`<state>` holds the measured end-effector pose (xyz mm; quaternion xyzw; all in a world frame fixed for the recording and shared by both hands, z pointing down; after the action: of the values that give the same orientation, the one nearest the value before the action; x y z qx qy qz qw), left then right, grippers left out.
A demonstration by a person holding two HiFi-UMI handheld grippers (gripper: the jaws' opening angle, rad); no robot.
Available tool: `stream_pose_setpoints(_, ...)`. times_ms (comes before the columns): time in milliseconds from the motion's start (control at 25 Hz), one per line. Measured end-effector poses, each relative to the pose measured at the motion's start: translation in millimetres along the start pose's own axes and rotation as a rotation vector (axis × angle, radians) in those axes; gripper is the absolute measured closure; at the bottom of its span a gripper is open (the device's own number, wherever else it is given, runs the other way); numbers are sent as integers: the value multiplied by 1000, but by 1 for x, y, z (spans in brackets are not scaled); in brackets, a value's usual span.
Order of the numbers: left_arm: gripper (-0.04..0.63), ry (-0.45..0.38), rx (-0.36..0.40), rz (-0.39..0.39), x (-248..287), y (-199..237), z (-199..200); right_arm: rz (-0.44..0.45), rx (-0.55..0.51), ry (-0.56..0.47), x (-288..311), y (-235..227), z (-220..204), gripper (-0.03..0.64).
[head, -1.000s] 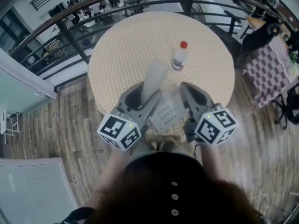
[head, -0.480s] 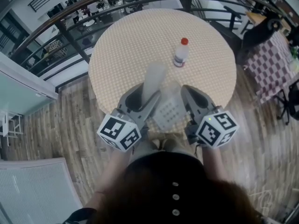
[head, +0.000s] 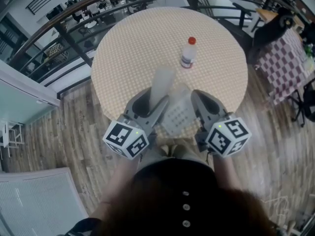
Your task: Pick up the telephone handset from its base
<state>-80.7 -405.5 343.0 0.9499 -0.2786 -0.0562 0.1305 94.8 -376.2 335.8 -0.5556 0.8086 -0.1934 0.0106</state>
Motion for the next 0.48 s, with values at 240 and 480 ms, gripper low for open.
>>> stream_pose_setpoints(240, 373, 16, -5, -16, 2, -3, -5, -1, -1, 14, 2, -1, -3, 606)
stream_pose_setpoints(480, 373, 29, -4, -16, 4, -5, -8, 9, -1, 24, 2, 0, -5, 606)
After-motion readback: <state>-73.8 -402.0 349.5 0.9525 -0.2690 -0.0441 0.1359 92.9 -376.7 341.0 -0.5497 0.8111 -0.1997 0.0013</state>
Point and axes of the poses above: the fingertips, and each gripper's own axes: x forward along the fingers, y to its left, z out of its top, the point moved 6 cm from there along -x, backward along the fingers, and after that the axes turned 6 degrees about -z, right-handed, at the moved point
